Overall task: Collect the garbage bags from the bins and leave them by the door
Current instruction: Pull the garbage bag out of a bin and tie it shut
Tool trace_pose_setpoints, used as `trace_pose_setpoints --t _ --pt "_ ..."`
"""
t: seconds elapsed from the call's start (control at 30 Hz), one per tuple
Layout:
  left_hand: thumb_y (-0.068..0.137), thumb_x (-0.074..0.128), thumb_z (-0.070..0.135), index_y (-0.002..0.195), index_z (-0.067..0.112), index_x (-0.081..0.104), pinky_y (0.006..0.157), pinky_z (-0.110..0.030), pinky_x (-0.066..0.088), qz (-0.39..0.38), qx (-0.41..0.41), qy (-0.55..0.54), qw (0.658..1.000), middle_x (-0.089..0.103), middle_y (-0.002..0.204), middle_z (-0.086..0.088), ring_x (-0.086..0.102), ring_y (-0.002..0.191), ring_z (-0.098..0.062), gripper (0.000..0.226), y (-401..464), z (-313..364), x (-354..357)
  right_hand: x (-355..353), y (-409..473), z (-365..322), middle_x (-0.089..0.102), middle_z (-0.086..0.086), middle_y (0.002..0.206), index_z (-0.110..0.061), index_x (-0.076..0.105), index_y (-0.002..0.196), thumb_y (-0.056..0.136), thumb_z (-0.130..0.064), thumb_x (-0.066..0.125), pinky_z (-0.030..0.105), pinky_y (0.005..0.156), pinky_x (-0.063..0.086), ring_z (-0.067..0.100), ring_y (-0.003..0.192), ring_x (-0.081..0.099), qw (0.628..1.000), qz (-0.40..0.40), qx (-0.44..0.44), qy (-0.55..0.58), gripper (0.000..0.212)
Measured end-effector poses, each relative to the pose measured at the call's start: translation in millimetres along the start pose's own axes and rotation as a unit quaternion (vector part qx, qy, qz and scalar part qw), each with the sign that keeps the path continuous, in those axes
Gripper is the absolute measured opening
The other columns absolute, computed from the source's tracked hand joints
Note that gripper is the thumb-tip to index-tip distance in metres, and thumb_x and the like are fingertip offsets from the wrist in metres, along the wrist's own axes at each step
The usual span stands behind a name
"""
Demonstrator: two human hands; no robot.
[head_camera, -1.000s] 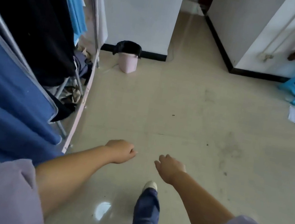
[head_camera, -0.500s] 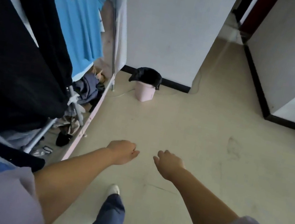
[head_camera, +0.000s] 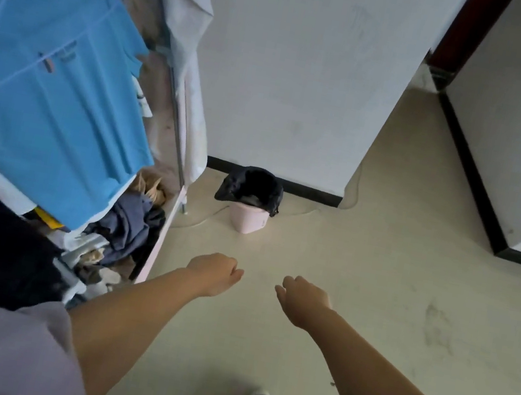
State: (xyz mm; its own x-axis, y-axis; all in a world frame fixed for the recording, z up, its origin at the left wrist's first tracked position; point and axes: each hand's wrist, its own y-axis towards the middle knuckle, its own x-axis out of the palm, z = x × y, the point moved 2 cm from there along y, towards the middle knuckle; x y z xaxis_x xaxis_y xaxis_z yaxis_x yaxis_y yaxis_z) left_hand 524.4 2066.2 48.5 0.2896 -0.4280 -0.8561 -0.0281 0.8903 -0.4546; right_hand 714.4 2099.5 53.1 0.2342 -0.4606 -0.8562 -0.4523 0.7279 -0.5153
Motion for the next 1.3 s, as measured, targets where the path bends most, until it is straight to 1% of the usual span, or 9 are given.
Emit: trace_pose_setpoints --t 0.37,0.53,0.63,0.73,0.97,1.03,1.1,1.17,1.3 --pt "0.099 0.032 0.040 0.078 0.014 0.042 0.071 -0.031 0.036 0.014 -0.093 -0.122 0.988 0.044 0.073 0.000 0.049 0.079 -0.024 0.035 197 -28 -73 -99 201 85 0.051 0.011 0.126 -0.011 0.045 0.125 0.102 -0.033 0.022 0.039 0.090 0.045 0.030 0.114 0.054 1.000 -0.012 0.007 0.016 0.039" --pt "0.099 0.032 0.038 0.066 0.019 0.036 0.068 -0.031 0.035 -0.020 -0.123 -0.166 0.978 0.043 0.070 0.001 0.050 0.078 -0.023 0.038 257 -53 -85 -111 274 103 0.051 0.010 0.126 -0.012 0.046 0.124 0.102 -0.029 0.021 0.040 0.087 0.045 0.030 0.115 0.051 0.999 -0.045 -0.001 0.019 0.037" --pt "0.099 0.031 0.036 0.087 0.008 0.052 0.077 -0.035 0.040 -0.043 -0.129 -0.208 0.969 0.060 0.095 -0.010 0.057 0.097 -0.030 0.037 303 -78 -86 -106 328 105 0.052 0.012 0.124 -0.011 0.046 0.122 0.101 -0.032 0.021 0.040 0.086 0.044 0.031 0.114 0.053 0.996 -0.056 0.031 0.058 0.039" --pt "0.100 0.030 0.034 0.112 0.000 0.056 0.088 -0.037 0.041 -0.061 -0.134 -0.241 0.959 0.060 0.119 -0.018 0.055 0.111 -0.032 0.044 352 -105 -80 -98 383 94 0.056 0.015 0.121 -0.009 0.048 0.119 0.101 -0.035 0.023 0.042 0.089 0.045 0.033 0.111 0.055 0.989 -0.067 0.071 0.114 0.040" --pt "0.098 0.037 0.027 0.101 0.000 0.061 0.082 -0.039 0.048 -0.049 -0.212 -0.370 0.903 0.063 0.096 -0.014 0.055 0.085 -0.025 0.036 477 -163 -5 -29 514 77 0.058 0.018 0.119 -0.006 0.052 0.115 0.102 -0.029 0.025 0.042 0.090 0.047 0.035 0.109 0.056 0.972 -0.075 0.089 0.206 0.038" --pt "0.099 0.038 0.023 0.108 -0.006 0.061 0.075 -0.037 0.047 -0.031 -0.243 -0.420 0.873 0.062 0.092 -0.016 0.055 0.082 -0.025 0.038 511 -173 33 7 549 84 0.061 0.021 0.114 -0.005 0.053 0.106 0.101 -0.030 0.026 0.043 0.088 0.048 0.037 0.104 0.059 0.950 -0.076 0.116 0.279 0.037" --pt "0.100 0.037 0.026 0.116 -0.004 0.059 0.069 -0.033 0.047 -0.022 -0.289 -0.462 0.838 0.066 0.100 -0.021 0.056 0.080 -0.025 0.041 538 -183 75 50 582 94 0.064 0.019 0.107 -0.003 0.052 0.106 0.101 -0.032 0.027 0.039 0.075 0.052 0.034 0.090 0.064 0.893 -0.093 0.167 0.408 0.039" --pt "0.100 0.035 0.034 0.121 0.001 0.056 0.075 -0.034 0.051 -0.001 -0.334 -0.492 0.804 0.066 0.108 -0.018 0.058 0.081 -0.025 0.044 562 -195 112 87 608 104 0.061 0.013 0.101 -0.001 0.052 0.117 0.101 -0.037 0.028 0.030 0.060 0.048 0.025 0.073 0.061 0.816 -0.113 0.225 0.520 0.046" --pt "0.097 0.033 0.048 0.130 0.003 0.050 0.099 -0.047 0.048 0.098 -0.334 -0.534 0.771 0.058 0.125 -0.019 0.058 0.108 -0.034 0.058 628 -229 160 141 675 124 0.058 0.011 0.107 -0.004 0.048 0.123 0.099 -0.047 0.029 0.032 0.063 0.048 0.025 0.082 0.060 0.751 -0.065 0.240 0.612 0.053"
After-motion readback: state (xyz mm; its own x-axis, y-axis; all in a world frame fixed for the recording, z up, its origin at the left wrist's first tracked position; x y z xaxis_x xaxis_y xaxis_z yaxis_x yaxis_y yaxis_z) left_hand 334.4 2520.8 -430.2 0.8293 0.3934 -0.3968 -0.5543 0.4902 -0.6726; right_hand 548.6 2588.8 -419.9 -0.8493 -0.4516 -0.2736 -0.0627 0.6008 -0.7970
